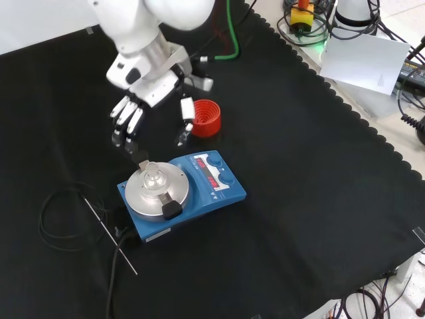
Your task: Turn on the heater.
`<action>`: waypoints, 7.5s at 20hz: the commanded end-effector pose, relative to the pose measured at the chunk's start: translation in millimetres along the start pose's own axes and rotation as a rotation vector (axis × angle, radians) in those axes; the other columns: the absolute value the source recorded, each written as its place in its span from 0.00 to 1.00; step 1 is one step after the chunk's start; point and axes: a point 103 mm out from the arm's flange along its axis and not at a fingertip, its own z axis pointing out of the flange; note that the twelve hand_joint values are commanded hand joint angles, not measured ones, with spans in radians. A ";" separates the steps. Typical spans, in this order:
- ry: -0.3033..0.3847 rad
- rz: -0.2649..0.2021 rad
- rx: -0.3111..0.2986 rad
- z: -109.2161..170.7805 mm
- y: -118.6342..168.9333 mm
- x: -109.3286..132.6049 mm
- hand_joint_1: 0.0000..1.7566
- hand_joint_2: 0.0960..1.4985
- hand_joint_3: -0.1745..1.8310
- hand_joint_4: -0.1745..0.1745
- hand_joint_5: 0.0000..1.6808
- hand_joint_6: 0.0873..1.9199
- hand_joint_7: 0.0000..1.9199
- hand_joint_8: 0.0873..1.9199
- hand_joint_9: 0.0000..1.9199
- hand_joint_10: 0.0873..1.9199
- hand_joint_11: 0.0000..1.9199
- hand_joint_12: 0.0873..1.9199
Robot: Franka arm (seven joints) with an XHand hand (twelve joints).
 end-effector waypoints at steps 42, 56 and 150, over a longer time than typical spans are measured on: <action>-0.174 0.059 0.307 89.7 -167.3 38.1 0.83 0.45 0.56 0.25 0.19 0.40 0.86 0.72 0.93 0.69 0.76 0.66; -0.225 -0.004 0.401 110.6 -157.1 46.0 0.84 0.43 0.60 0.37 0.13 0.31 0.87 0.73 0.93 0.70 0.75 0.68; -0.248 -0.022 0.452 107.3 -133.6 36.4 0.84 0.42 0.62 0.40 0.17 0.28 0.88 0.73 0.94 0.71 0.76 0.68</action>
